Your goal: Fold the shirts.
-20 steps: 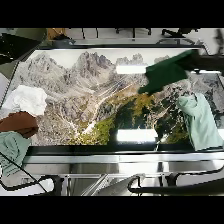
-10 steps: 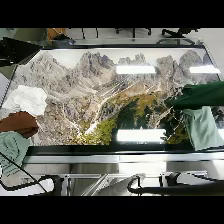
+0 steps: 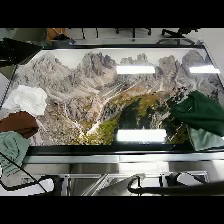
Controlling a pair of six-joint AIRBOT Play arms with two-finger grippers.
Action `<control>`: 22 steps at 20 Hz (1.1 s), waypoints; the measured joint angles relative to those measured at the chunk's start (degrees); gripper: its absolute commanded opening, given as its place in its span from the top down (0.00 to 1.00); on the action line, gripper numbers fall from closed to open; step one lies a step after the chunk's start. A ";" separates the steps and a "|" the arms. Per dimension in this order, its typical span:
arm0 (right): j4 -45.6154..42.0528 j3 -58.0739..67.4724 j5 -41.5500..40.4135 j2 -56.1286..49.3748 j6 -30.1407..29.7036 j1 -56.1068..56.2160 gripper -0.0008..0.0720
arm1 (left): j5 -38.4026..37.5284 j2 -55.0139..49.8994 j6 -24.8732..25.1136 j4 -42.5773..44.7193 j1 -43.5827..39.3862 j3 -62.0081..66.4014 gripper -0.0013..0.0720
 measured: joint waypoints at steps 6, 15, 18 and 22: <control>-6.19 -15.45 -3.98 1.79 1.88 -0.63 0.11 | -1.11 -0.74 0.00 0.20 0.00 0.00 0.96; -4.92 -5.40 -7.78 1.29 -0.79 -0.31 0.63 | -0.68 -1.92 -0.02 0.09 0.00 0.00 0.96; 4.11 0.04 -10.36 1.29 -3.13 1.92 0.90 | 0.33 -1.95 -0.04 0.07 0.00 0.00 0.97; 12.76 1.18 -13.79 1.27 -6.08 11.85 0.96 | 0.70 -1.79 -0.04 1.33 -0.17 -0.07 0.97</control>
